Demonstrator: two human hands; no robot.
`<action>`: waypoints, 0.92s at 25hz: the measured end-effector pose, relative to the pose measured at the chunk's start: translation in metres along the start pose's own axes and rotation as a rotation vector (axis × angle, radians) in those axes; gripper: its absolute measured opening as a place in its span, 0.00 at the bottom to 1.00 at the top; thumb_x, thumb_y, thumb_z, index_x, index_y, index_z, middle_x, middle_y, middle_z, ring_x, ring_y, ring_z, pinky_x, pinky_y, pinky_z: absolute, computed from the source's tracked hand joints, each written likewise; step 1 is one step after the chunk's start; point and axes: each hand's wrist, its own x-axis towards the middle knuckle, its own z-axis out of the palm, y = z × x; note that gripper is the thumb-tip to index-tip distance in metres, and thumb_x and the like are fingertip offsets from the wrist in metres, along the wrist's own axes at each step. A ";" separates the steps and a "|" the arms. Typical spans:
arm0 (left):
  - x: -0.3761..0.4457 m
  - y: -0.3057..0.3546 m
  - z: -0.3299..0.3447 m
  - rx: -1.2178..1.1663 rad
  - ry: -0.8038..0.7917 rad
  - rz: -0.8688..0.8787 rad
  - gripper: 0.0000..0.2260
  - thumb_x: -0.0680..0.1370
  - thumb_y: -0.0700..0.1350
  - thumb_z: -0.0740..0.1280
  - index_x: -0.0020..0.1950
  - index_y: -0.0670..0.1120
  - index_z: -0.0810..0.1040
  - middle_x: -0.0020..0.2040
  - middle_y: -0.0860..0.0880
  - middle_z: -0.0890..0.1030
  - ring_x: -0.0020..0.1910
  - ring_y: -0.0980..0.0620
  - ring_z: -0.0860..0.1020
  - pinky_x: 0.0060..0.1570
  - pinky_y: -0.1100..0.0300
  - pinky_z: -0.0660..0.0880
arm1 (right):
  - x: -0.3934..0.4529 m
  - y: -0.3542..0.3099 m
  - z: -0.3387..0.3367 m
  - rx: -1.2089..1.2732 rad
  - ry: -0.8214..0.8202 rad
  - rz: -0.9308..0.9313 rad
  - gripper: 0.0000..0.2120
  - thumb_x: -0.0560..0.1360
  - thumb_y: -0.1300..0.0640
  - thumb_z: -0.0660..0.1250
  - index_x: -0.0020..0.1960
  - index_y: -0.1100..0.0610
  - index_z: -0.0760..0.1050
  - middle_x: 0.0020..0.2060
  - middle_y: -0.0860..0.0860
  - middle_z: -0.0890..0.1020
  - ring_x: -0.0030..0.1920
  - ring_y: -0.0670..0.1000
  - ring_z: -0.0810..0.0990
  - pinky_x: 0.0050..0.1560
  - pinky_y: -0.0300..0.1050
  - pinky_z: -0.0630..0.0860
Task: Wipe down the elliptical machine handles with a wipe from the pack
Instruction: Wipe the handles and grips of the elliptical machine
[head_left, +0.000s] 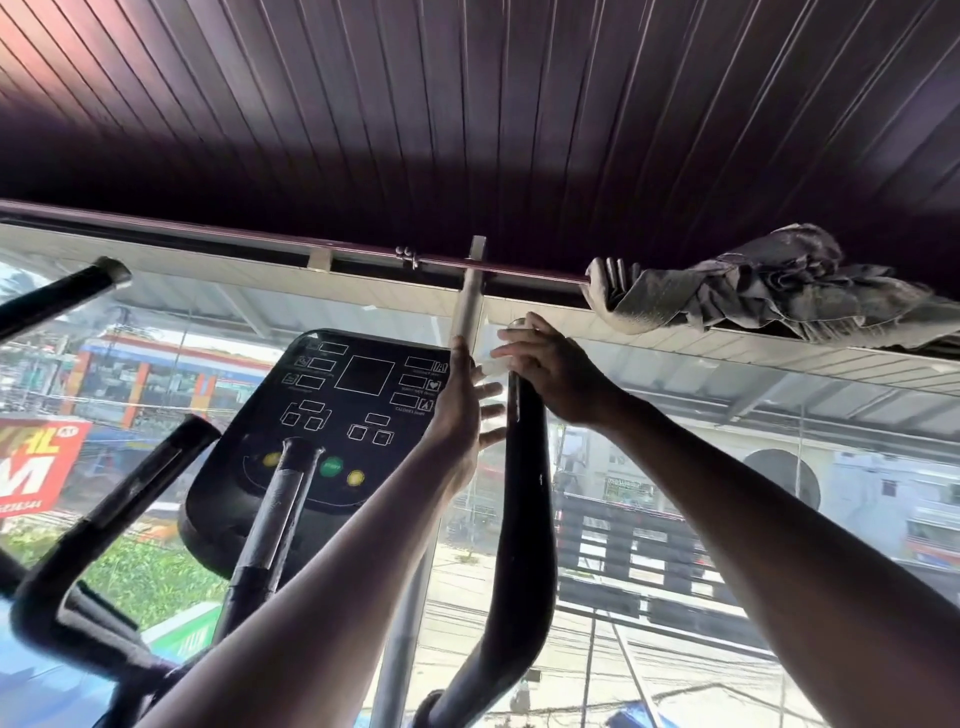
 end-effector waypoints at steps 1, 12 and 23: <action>-0.001 0.001 0.000 0.005 -0.002 0.002 0.35 0.80 0.67 0.44 0.74 0.45 0.67 0.70 0.41 0.71 0.57 0.47 0.72 0.38 0.57 0.71 | 0.003 -0.005 -0.001 -0.010 -0.018 0.045 0.22 0.76 0.48 0.52 0.61 0.53 0.78 0.69 0.49 0.73 0.76 0.50 0.56 0.71 0.64 0.58; -0.006 0.004 -0.002 0.011 -0.030 0.002 0.35 0.80 0.67 0.43 0.74 0.44 0.66 0.71 0.39 0.71 0.57 0.46 0.72 0.39 0.56 0.72 | -0.007 -0.015 -0.005 0.015 -0.043 0.055 0.21 0.76 0.50 0.52 0.59 0.55 0.78 0.67 0.49 0.74 0.75 0.52 0.60 0.71 0.60 0.61; -0.012 0.004 -0.004 -0.023 -0.078 0.002 0.35 0.80 0.67 0.42 0.72 0.45 0.70 0.70 0.40 0.72 0.47 0.53 0.75 0.40 0.57 0.72 | -0.012 -0.023 -0.001 0.033 -0.033 0.069 0.17 0.79 0.55 0.55 0.58 0.60 0.79 0.63 0.56 0.78 0.67 0.53 0.72 0.67 0.48 0.67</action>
